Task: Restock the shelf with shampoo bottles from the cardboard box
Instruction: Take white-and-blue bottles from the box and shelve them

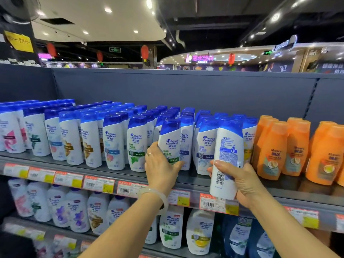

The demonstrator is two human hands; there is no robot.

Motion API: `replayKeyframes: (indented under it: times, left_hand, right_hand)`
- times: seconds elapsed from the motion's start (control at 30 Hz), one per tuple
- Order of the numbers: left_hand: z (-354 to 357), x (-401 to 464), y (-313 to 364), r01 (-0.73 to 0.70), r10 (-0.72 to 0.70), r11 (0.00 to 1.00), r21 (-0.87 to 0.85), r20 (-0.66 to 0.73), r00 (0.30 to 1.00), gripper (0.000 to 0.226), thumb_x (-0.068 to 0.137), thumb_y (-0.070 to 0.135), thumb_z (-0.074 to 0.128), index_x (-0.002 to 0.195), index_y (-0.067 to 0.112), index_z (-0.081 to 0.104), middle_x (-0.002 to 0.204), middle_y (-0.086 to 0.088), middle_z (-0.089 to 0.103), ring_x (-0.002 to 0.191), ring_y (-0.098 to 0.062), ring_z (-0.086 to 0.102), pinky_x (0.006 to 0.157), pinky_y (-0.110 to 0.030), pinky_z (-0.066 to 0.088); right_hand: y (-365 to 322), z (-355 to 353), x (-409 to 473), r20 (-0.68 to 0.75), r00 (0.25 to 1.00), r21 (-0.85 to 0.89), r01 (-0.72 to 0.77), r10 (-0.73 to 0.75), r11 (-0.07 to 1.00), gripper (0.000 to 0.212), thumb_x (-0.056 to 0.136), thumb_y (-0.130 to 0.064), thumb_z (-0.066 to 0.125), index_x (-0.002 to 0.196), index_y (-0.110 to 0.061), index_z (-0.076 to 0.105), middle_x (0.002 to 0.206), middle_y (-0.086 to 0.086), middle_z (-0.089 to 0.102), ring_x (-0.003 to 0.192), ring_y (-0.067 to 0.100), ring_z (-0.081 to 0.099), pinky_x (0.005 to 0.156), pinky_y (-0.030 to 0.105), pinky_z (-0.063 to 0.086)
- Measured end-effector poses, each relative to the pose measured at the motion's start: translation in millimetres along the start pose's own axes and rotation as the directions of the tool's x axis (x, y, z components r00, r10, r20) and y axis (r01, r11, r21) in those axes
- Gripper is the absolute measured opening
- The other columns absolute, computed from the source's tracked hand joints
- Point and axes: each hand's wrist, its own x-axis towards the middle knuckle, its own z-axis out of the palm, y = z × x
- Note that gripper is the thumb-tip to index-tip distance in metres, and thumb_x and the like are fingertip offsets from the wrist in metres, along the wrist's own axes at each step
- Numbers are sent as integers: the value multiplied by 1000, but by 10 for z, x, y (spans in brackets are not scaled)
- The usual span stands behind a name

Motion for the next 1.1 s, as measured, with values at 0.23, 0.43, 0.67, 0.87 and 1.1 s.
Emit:
replayKeyframes:
  times: [0.23,0.43,0.67,0.87,1.1]
  left_hand:
    - [-101,78,-139,22,-13,986,165,-54,998,80,66,38,80,127,10,37,120,-12,39,111,-29,36,95,-38,35]
    - [-96,48,-152,30,-30,992,119,2,1000,90,69,24,80,139,7,26,126,-15,37,115,-30,38,99,-36,37]
    - [-102,-165,-179,8,-8,998,69,2,1000,77,70,25,80,131,6,38,125,-13,40,117,-29,41,101,-38,36]
    - [33,-518,-128,-293,294,955,-41,29,955,28,77,16,68,103,9,58,104,-9,53,97,-29,54,81,-38,48]
    - [-58,-614,-100,-369,414,888,-273,129,901,41,76,20,45,117,22,45,114,10,40,110,3,36,99,-7,27]
  right_hand:
    - [-15,31,-58,-11,1000,33,26,-25,999,47,56,-7,71,102,-2,61,70,6,74,61,20,71,55,31,58]
    - [-19,60,-82,-10,1000,33,22,-22,999,37,58,-5,70,94,-5,62,68,7,74,59,19,71,57,32,59]
    - [41,80,-53,-32,999,28,16,-15,999,33,61,-3,71,93,-5,63,67,7,73,59,19,71,59,33,60]
    - [143,146,18,-135,988,-40,66,-71,997,20,71,3,70,82,-13,65,71,6,73,63,21,71,59,33,59]
    - [140,359,159,-248,929,-251,213,-276,944,27,68,-4,78,87,-15,64,79,-1,70,71,17,66,66,31,55]
